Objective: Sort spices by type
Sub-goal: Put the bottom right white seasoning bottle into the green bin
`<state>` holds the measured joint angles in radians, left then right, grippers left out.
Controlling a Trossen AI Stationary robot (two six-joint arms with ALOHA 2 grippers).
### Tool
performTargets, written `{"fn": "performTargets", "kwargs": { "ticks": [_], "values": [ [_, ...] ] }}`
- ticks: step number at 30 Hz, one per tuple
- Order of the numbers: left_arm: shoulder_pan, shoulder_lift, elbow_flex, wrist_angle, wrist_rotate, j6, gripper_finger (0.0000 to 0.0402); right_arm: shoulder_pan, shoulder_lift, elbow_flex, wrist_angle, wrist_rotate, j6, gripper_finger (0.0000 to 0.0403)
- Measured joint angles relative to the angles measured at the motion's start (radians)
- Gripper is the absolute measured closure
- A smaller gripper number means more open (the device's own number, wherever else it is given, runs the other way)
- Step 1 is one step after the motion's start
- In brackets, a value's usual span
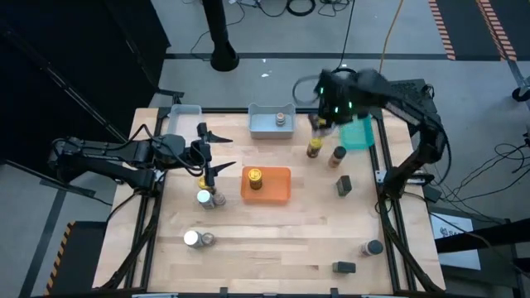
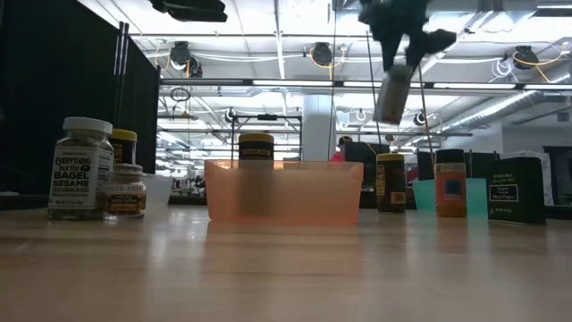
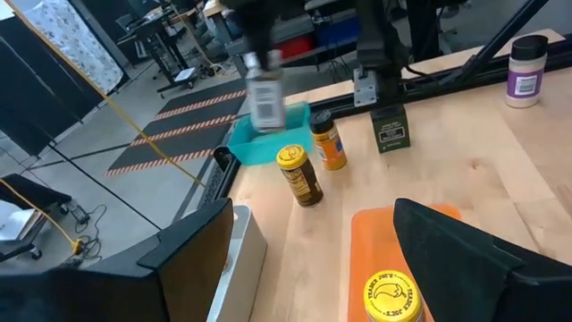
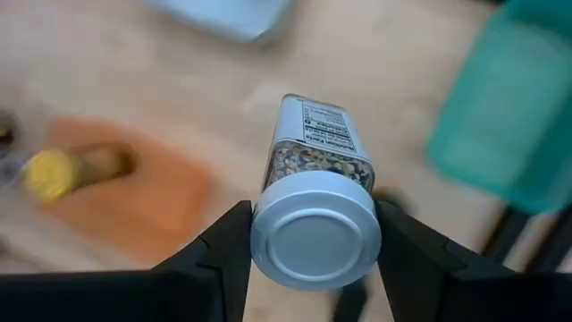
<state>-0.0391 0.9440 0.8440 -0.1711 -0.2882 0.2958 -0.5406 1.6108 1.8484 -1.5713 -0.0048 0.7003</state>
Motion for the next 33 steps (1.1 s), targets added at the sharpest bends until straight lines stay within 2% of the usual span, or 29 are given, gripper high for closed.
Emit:
{"fn": "performTargets", "kwargs": {
  "ticks": [7,15,22,33],
  "values": [
    [0.000,0.000,0.000,-0.005,0.000,0.000,0.0085,-0.296,0.111,0.001,0.000,0.007,-0.236,0.0233],
    [0.000,0.000,0.000,-0.005,0.000,0.003,0.0085,-0.488,0.233,0.001,0.001,0.007,-0.375,0.0233],
    [0.000,0.000,0.000,-0.005,0.000,0.008,0.0085,-0.565,0.215,0.001,0.001,0.077,-0.434,0.0233],
    [0.000,0.000,0.000,-0.030,0.000,0.008,0.0085,-0.583,0.262,-0.025,0.001,0.111,-0.498,0.0233]
  ]
}}
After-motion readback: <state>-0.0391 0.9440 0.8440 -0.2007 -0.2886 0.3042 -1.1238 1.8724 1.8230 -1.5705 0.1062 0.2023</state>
